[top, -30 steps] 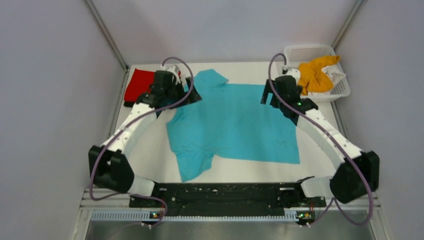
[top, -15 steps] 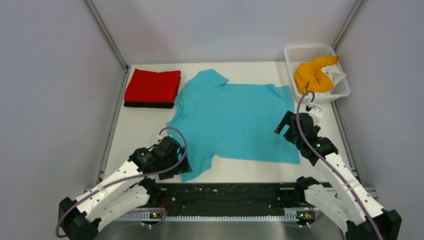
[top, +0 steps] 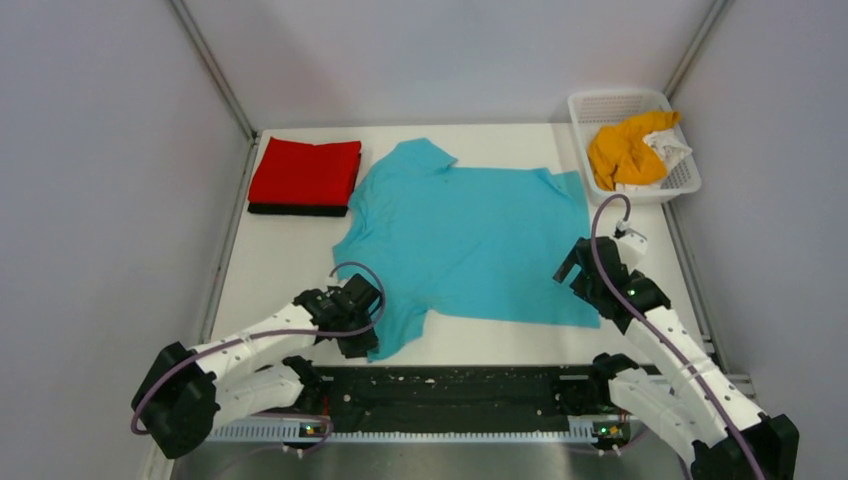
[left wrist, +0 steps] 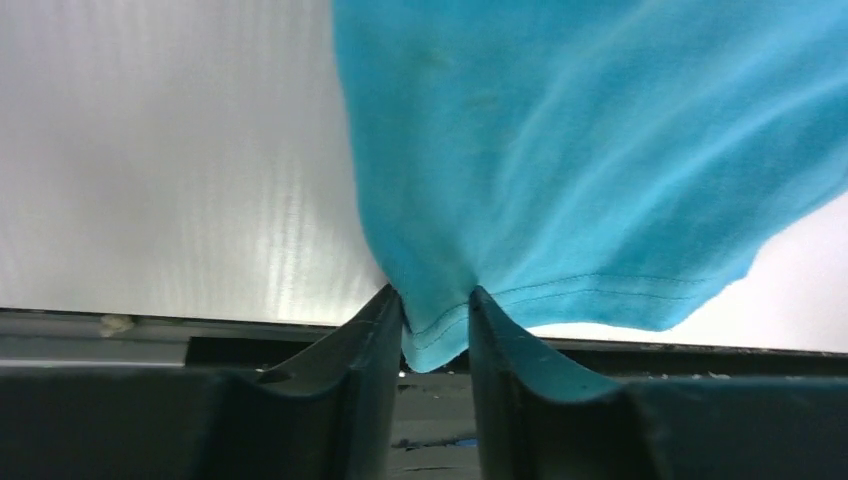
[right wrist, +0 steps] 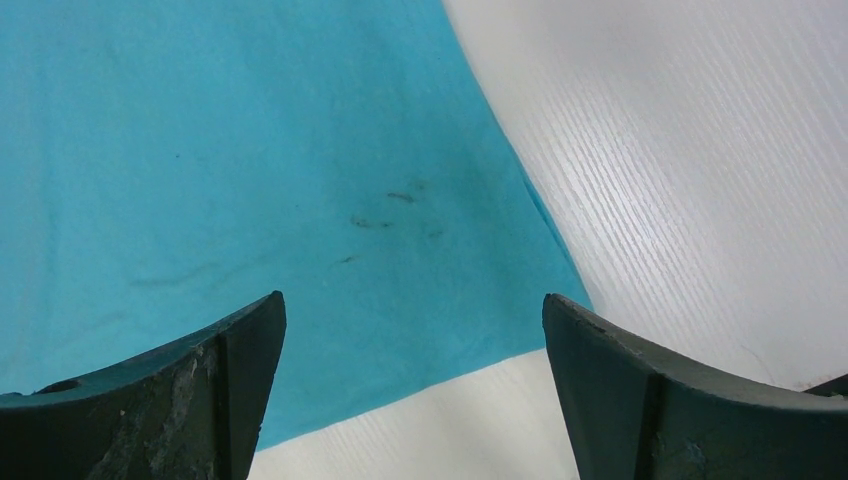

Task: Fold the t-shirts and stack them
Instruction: Grab the side of the flattened tshirt closest away from the robot with both arms

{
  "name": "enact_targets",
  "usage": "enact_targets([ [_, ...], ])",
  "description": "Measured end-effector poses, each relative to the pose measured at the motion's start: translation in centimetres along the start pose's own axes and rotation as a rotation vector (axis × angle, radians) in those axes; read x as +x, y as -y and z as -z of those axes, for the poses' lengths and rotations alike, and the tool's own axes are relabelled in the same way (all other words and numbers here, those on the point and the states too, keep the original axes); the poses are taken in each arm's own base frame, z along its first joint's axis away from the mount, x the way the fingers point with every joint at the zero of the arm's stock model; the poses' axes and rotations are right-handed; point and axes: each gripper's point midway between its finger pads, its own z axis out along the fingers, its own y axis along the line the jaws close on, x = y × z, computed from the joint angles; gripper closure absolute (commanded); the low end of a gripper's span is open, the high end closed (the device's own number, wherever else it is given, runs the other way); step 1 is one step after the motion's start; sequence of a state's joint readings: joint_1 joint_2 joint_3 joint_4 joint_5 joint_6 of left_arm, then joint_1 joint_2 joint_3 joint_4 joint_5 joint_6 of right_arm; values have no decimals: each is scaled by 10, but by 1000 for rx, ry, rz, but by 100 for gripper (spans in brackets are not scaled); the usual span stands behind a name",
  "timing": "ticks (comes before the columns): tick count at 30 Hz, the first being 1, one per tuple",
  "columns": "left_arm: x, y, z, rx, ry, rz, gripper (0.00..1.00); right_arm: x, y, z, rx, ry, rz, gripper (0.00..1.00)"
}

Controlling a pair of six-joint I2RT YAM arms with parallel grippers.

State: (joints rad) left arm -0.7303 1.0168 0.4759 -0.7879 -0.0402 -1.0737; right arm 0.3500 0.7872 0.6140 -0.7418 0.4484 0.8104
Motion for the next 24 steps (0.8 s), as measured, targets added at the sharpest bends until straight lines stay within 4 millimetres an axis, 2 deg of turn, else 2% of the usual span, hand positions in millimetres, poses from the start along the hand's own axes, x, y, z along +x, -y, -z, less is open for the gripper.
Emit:
enact_targets([
  [2, 1, 7, -1, 24, -4, -6, 72, 2, 3, -1, 15, -5, 2, 2],
  [3, 2, 9, -2, 31, -8, -7, 78, 3, 5, -2, 24, -6, 0, 2],
  [5, 4, 14, -2, 44, -13, -11, 99, 4, 8, -3, 46, -10, -14, 2],
  [12, 7, 16, -2, 54, -14, -20, 100, 15, 32, -6, 126, -34, -148, 9],
  [17, 6, 19, 6, 92, 4, -20, 100, 45, 44, -11, 135, -93, -235, 23],
  [24, 1, 29, 19, 144, 25, -18, 100, 80, 53, -23, 162, -168, -298, 52],
])
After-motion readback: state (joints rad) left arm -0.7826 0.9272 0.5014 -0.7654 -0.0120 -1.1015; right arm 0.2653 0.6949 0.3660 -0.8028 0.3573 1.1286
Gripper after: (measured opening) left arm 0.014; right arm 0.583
